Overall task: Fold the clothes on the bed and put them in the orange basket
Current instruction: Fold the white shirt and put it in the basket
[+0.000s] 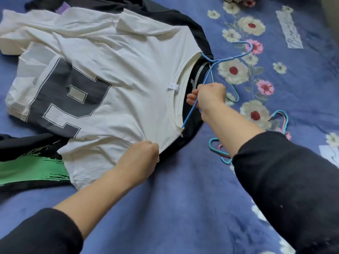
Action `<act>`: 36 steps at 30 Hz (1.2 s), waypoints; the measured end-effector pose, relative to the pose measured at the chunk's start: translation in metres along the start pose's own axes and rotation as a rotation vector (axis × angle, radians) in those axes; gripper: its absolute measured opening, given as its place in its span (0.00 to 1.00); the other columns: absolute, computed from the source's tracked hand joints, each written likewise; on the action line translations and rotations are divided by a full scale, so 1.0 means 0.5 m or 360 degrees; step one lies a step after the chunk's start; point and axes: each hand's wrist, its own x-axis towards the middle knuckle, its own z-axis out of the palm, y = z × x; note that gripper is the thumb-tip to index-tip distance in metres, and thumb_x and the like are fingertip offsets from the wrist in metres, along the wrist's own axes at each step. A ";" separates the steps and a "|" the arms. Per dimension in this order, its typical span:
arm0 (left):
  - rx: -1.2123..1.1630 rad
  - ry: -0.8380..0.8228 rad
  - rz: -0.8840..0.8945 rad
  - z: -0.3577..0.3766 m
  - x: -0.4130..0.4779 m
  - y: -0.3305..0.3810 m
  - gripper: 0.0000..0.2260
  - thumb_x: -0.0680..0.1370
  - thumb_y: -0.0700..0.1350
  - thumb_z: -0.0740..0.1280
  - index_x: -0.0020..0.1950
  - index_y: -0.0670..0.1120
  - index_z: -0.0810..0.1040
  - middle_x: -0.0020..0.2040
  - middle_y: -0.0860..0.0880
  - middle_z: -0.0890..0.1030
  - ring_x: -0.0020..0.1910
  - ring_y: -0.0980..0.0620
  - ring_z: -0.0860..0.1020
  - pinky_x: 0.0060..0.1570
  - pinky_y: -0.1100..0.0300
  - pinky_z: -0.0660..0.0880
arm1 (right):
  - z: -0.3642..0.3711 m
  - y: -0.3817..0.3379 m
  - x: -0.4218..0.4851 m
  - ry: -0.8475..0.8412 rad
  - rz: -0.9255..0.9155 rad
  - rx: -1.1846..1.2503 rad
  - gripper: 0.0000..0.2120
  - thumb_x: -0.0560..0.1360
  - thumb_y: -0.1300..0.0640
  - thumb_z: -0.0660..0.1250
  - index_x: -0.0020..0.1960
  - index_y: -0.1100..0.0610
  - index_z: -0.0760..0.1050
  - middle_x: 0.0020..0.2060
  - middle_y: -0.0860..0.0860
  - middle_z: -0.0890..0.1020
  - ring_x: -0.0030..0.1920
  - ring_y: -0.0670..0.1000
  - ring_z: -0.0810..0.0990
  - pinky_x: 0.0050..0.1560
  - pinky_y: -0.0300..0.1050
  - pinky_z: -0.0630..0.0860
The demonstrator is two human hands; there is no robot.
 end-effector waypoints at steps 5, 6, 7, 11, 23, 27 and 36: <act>0.0213 -0.0179 -0.0210 -0.046 -0.054 -0.063 0.05 0.75 0.44 0.65 0.43 0.44 0.78 0.44 0.43 0.81 0.47 0.40 0.79 0.37 0.56 0.65 | -0.083 -0.089 0.012 -0.0125 0.0006 -0.0359 0.12 0.79 0.67 0.49 0.39 0.56 0.63 0.31 0.52 0.65 0.18 0.44 0.62 0.17 0.32 0.58; 0.0110 -0.0095 -0.0211 -0.056 -0.055 -0.077 0.04 0.73 0.43 0.67 0.39 0.46 0.77 0.41 0.44 0.80 0.45 0.41 0.79 0.36 0.56 0.65 | -0.106 -0.091 0.010 -0.0214 0.0031 -0.0459 0.13 0.79 0.67 0.48 0.38 0.56 0.63 0.30 0.51 0.64 0.16 0.43 0.60 0.17 0.32 0.55; -0.0018 -0.0010 -0.0207 -0.060 -0.061 -0.084 0.07 0.71 0.41 0.69 0.35 0.47 0.74 0.39 0.46 0.78 0.42 0.41 0.78 0.36 0.56 0.67 | -0.135 -0.080 0.004 -0.0293 0.0024 -0.0637 0.14 0.79 0.67 0.49 0.37 0.55 0.63 0.30 0.51 0.64 0.17 0.43 0.60 0.18 0.33 0.55; -0.0464 0.0361 -0.0370 -0.069 -0.059 -0.041 0.07 0.69 0.38 0.71 0.35 0.42 0.74 0.37 0.47 0.78 0.36 0.47 0.75 0.35 0.58 0.67 | -0.270 0.034 -0.010 0.0051 -0.0462 -0.1205 0.16 0.78 0.54 0.63 0.33 0.59 0.71 0.28 0.53 0.69 0.29 0.49 0.66 0.31 0.43 0.61; -0.0812 0.0594 -0.0736 -0.069 0.000 0.050 0.13 0.74 0.33 0.55 0.48 0.46 0.75 0.34 0.49 0.74 0.33 0.49 0.70 0.32 0.55 0.62 | -0.620 0.044 0.005 0.0742 -0.0399 -0.2189 0.18 0.81 0.55 0.57 0.68 0.57 0.71 0.65 0.63 0.73 0.66 0.64 0.68 0.62 0.59 0.63; -0.0990 0.0553 -0.0739 -0.091 -0.020 0.058 0.11 0.69 0.48 0.58 0.45 0.46 0.76 0.33 0.48 0.76 0.33 0.53 0.71 0.34 0.60 0.66 | -0.516 0.101 0.009 0.0267 -0.0399 -0.2073 0.25 0.79 0.56 0.59 0.73 0.61 0.63 0.70 0.63 0.67 0.70 0.63 0.65 0.69 0.58 0.63; -0.0875 0.0370 -0.0569 -0.174 -0.121 0.031 0.15 0.75 0.51 0.69 0.37 0.40 0.79 0.27 0.51 0.66 0.29 0.55 0.63 0.30 0.59 0.60 | -0.208 0.187 -0.154 -0.0334 -0.0786 -0.1927 0.39 0.75 0.48 0.67 0.79 0.53 0.48 0.77 0.51 0.54 0.76 0.52 0.53 0.72 0.55 0.56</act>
